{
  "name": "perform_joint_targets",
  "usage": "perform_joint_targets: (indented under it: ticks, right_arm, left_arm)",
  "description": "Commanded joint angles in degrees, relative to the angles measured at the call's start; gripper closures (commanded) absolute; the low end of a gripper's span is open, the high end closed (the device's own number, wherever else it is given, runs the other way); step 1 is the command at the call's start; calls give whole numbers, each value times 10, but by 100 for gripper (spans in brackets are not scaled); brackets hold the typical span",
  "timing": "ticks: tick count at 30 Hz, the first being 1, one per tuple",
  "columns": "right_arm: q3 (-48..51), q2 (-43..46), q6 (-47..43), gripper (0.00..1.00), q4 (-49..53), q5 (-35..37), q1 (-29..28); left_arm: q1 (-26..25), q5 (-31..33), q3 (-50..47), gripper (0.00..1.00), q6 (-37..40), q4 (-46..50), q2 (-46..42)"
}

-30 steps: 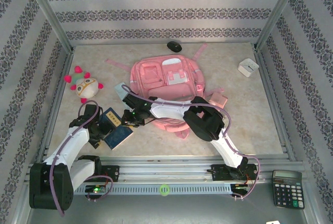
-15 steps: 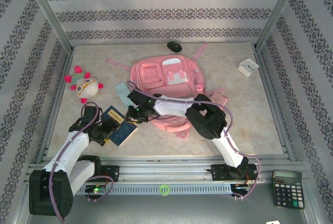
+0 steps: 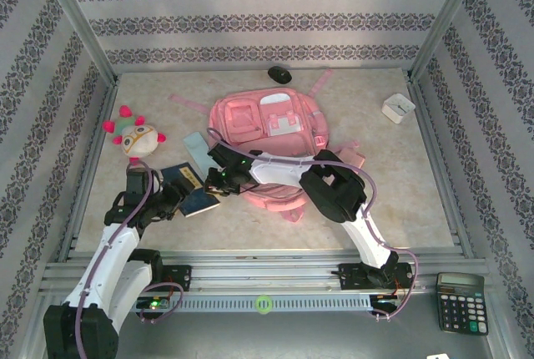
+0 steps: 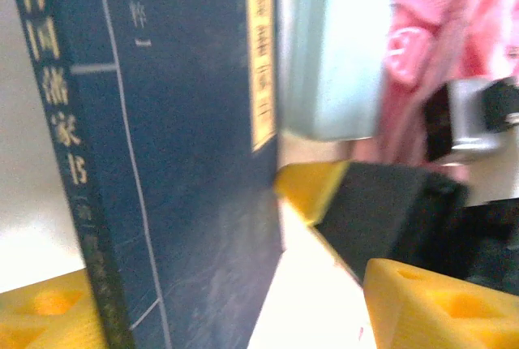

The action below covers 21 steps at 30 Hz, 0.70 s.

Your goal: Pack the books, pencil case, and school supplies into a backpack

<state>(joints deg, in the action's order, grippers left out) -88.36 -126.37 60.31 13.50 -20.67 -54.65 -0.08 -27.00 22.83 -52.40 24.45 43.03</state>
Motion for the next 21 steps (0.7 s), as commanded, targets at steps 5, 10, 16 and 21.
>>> perform_joint_targets:
  ticks: [5,10,16,21]
  right_arm:
    - [27,1,13,83,25,-12,-11]
    - [38,28,6,83,22,7,-10]
    - [58,90,-1,74,5,26,-7]
    - [76,158,-8,69,-11,43,-5]
  left_arm:
    - [-8,-21,2,61,-2,-78,21]
    - [-8,35,39,88,44,13,15]
    - [-8,80,82,100,79,93,-5]
    - [-9,138,148,100,102,188,-7]
